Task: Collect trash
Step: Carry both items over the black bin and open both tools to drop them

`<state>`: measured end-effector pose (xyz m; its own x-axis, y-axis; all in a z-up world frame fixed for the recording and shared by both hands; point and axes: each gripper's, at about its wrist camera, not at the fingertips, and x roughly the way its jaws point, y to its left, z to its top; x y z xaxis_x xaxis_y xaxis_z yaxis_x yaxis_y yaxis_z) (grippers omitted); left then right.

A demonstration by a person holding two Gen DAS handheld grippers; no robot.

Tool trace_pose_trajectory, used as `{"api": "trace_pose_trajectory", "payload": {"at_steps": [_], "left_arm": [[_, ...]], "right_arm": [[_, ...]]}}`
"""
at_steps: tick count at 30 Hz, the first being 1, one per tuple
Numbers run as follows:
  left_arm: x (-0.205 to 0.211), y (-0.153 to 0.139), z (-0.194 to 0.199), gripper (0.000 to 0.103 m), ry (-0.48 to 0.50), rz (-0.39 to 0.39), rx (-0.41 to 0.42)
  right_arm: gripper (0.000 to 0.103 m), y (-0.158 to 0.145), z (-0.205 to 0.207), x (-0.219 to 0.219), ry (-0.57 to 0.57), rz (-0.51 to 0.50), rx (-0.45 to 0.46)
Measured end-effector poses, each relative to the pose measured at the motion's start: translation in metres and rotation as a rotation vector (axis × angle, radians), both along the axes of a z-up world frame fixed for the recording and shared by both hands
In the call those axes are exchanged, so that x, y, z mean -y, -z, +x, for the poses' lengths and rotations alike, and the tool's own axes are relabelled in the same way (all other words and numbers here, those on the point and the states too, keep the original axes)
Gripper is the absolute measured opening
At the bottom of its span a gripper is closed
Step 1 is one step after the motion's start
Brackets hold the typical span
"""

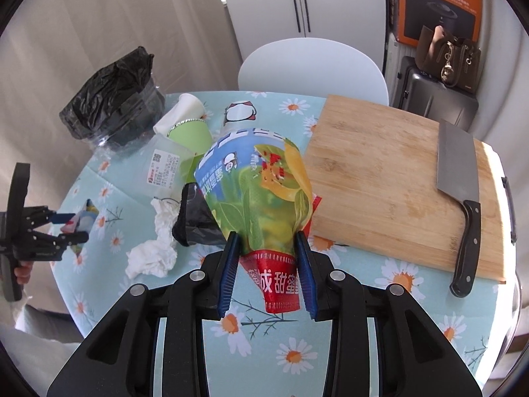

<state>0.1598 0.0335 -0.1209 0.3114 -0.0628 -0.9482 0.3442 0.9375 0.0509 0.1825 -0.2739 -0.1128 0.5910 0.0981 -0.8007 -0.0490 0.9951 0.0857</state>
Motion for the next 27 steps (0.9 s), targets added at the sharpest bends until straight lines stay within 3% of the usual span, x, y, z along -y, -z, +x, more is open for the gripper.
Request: {"api": "trace_pose_trajectory", "payload": {"at_steps": [4, 6, 16, 22, 27], "left_arm": [[-0.008, -0.018, -0.021, 0.064, -0.049, 0.003, 0.026], [-0.007, -0.009, -0.010, 0.064, -0.091, -0.005, 0.030], [-0.041, -0.023, -0.034, 0.064, -0.234, 0.020, 0.082], [-0.062, -0.036, -0.030, 0.064, -0.271, 0.059, 0.120], [-0.089, -0.049, -0.013, 0.064, -0.294, 0.026, 0.156]], "right_arm": [[0.031, -0.004, -0.011, -0.003, -0.042, 0.022, 0.017], [0.031, -0.005, -0.016, -0.003, -0.064, 0.055, 0.026], [0.031, -0.010, -0.031, -0.009, -0.141, 0.181, 0.068], [0.031, -0.013, -0.033, -0.022, -0.149, 0.232, 0.093], [0.031, -0.024, -0.023, -0.042, -0.168, 0.236, 0.103]]}}
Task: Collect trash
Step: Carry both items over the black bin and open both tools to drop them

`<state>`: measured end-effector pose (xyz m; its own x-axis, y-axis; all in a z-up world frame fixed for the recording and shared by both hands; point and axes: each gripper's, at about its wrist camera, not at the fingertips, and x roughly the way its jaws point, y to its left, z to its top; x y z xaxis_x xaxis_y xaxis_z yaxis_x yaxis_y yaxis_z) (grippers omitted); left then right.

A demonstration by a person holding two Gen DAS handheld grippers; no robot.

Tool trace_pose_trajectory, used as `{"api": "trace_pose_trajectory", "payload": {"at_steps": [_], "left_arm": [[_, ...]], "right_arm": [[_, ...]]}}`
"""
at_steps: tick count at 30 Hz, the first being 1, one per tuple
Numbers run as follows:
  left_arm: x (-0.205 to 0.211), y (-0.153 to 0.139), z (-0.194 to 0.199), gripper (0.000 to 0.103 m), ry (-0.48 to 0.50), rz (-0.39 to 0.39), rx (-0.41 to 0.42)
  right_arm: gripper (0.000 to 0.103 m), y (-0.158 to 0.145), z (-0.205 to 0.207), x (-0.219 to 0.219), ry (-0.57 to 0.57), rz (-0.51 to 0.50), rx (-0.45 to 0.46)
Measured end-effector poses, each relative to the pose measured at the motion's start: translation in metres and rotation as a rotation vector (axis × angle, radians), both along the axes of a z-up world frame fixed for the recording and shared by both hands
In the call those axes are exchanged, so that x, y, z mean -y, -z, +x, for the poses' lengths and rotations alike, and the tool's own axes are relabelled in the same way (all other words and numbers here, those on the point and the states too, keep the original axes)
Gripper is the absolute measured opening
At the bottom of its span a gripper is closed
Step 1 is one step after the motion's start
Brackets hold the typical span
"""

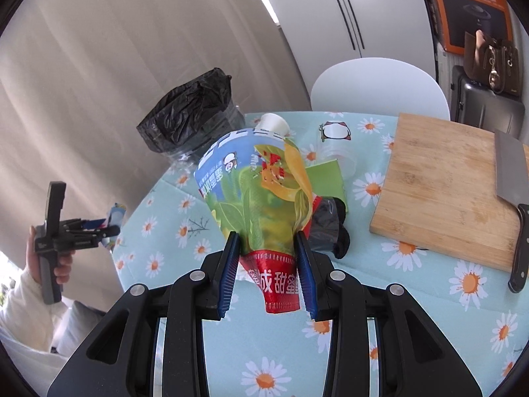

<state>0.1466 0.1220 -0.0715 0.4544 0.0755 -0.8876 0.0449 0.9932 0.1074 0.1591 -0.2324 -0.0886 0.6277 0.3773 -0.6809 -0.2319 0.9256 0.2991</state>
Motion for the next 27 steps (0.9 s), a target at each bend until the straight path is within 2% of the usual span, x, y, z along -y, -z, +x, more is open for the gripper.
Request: {"api": "trace_pose_trajectory", "payload": {"at_steps": [10, 13, 27], "left_arm": [[-0.044, -0.040, 0.053, 0.064, 0.029, -0.050, 0.077], [-0.049, -0.052, 0.071, 0.064, 0.045, -0.022, 0.069], [-0.046, -0.111, 0.145, 0.064, 0.284, 0.032, 0.137]], "right_arm": [[0.032, -0.036, 0.035, -0.049, 0.038, 0.044, 0.058], [0.032, -0.051, 0.049, -0.067, 0.035, 0.033, 0.088], [0.032, -0.103, 0.116, -0.158, -0.005, -0.035, 0.189]]}}
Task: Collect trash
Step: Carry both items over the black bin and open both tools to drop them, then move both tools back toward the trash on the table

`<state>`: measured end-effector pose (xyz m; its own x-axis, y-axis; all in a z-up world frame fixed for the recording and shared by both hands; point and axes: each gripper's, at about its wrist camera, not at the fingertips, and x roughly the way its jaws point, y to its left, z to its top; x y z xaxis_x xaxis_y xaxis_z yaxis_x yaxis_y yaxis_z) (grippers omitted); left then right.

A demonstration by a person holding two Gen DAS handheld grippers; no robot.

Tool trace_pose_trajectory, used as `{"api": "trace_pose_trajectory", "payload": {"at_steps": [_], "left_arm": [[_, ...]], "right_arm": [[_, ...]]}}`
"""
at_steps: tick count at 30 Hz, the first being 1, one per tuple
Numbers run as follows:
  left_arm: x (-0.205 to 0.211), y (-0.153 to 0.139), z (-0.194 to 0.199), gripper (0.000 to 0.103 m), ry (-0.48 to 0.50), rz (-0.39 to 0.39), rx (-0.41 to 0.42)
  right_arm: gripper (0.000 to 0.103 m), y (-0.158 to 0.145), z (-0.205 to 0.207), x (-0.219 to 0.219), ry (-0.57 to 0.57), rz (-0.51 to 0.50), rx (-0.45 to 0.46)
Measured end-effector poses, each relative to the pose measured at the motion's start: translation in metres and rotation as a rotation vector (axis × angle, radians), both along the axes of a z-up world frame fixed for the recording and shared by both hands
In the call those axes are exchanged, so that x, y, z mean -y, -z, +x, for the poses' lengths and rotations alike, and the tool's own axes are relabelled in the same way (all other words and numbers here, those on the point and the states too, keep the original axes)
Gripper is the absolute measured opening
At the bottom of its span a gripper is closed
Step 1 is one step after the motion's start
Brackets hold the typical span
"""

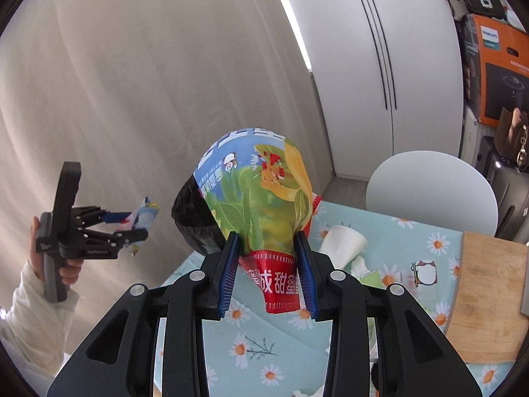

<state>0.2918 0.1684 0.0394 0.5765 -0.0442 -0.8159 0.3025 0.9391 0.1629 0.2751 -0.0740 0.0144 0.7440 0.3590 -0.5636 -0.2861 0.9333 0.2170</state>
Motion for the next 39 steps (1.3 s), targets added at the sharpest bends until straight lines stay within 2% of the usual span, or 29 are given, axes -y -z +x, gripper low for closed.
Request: {"api": "trace_pose_trajectory", "payload": {"at_steps": [9, 12, 13, 14, 15, 16, 18, 19, 29, 39], "left_arm": [[0.001, -0.001, 0.054, 0.064, 0.125, 0.013, -0.002], [0.004, 0.000, 0.069, 0.066, 0.177, -0.019, -0.005], [0.005, 0.000, 0.073, 0.069, 0.194, -0.031, -0.002], [0.007, 0.000, 0.078, 0.078, 0.200, -0.041, 0.016], [0.007, 0.000, 0.082, 0.089, 0.194, -0.047, 0.035], [0.007, 0.000, 0.086, 0.093, 0.188, -0.054, 0.047], [0.005, 0.001, 0.089, 0.096, 0.191, -0.070, 0.055], [0.003, 0.001, 0.088, 0.097, 0.189, -0.073, 0.062], [-0.012, 0.011, 0.075, 0.097, 0.119, -0.083, 0.047], [-0.001, 0.014, 0.042, 0.097, 0.064, -0.083, 0.046]], "right_arm": [[0.032, -0.011, 0.052, -0.053, -0.001, -0.037, 0.017], [0.034, -0.011, 0.073, -0.067, 0.004, -0.060, 0.011], [0.040, -0.010, 0.081, -0.070, 0.010, -0.059, 0.004], [0.057, -0.009, 0.089, -0.073, 0.016, -0.063, -0.006], [0.068, -0.008, 0.096, -0.076, 0.014, -0.067, -0.014], [0.080, -0.009, 0.102, -0.078, 0.025, -0.073, -0.013], [0.082, -0.011, 0.108, -0.078, 0.042, -0.080, -0.010], [0.086, -0.012, 0.110, -0.078, 0.050, -0.081, -0.013], [0.087, -0.003, 0.095, -0.045, 0.124, -0.068, -0.058], [0.089, -0.004, 0.057, 0.000, 0.183, -0.129, -0.074]]}}
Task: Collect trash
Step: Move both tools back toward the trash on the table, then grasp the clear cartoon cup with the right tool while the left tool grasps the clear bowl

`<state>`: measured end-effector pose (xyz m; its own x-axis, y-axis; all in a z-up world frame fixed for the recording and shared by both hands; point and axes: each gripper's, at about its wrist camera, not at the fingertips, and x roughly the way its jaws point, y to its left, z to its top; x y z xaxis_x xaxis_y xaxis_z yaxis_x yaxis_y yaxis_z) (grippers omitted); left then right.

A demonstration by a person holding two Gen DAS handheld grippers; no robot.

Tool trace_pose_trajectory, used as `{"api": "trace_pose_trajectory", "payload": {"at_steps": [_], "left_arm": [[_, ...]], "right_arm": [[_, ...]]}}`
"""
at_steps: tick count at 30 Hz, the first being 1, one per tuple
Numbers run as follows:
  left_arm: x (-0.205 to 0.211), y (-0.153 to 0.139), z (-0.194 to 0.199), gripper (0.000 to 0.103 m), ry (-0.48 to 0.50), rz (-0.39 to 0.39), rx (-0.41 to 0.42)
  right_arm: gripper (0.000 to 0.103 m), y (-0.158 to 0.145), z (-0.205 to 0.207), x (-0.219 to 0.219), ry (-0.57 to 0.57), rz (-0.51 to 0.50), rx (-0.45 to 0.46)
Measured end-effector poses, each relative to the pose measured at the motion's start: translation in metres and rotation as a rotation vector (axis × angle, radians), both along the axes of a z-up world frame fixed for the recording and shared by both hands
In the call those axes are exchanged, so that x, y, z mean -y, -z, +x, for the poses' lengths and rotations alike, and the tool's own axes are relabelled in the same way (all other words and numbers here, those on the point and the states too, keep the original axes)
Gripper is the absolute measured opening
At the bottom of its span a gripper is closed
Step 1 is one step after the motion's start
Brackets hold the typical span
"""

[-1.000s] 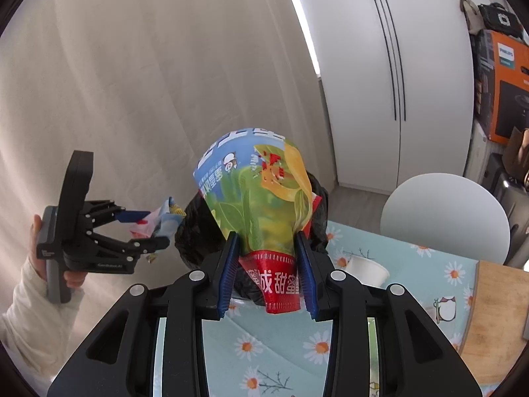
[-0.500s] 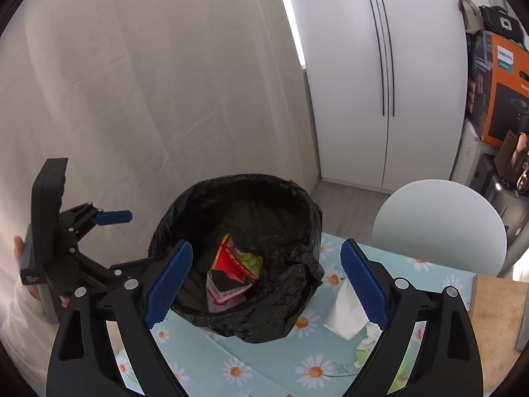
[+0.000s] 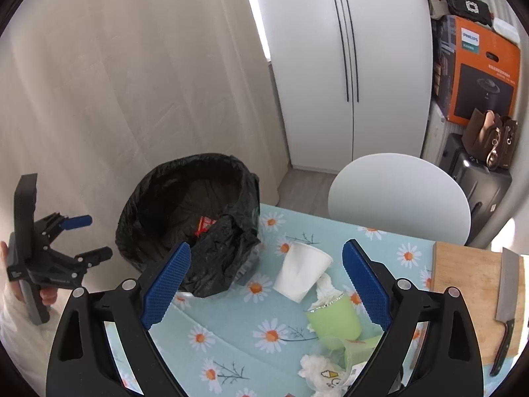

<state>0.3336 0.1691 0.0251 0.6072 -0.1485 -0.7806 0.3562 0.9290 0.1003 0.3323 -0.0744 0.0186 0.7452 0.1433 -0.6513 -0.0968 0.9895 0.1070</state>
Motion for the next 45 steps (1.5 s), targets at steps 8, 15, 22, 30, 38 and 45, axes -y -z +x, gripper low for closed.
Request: {"api": "trace_pose_trajectory", "payload": {"at_steps": [8, 15, 22, 30, 38, 45], "left_arm": [[0.021, -0.004, -0.036, 0.097, -0.024, 0.001, 0.007], [0.042, -0.002, -0.065, 0.097, -0.061, 0.022, 0.002], [0.064, 0.003, -0.093, 0.097, -0.099, 0.024, -0.006], [0.094, 0.016, -0.120, 0.097, -0.139, 0.010, 0.002], [0.122, 0.027, -0.129, 0.097, -0.174, -0.029, 0.004], [0.139, 0.045, -0.127, 0.097, -0.171, -0.103, -0.018]], "right_arm": [[0.091, 0.002, -0.029, 0.043, 0.009, -0.022, -0.024], [0.091, 0.010, -0.045, 0.075, 0.003, -0.042, -0.041], [0.092, 0.018, -0.057, 0.100, -0.026, -0.062, -0.052], [0.092, 0.032, -0.063, 0.124, -0.077, -0.070, -0.089], [0.092, 0.044, -0.064, 0.135, -0.104, -0.078, -0.115], [0.092, 0.063, -0.054, 0.143, -0.113, -0.099, -0.167]]}}
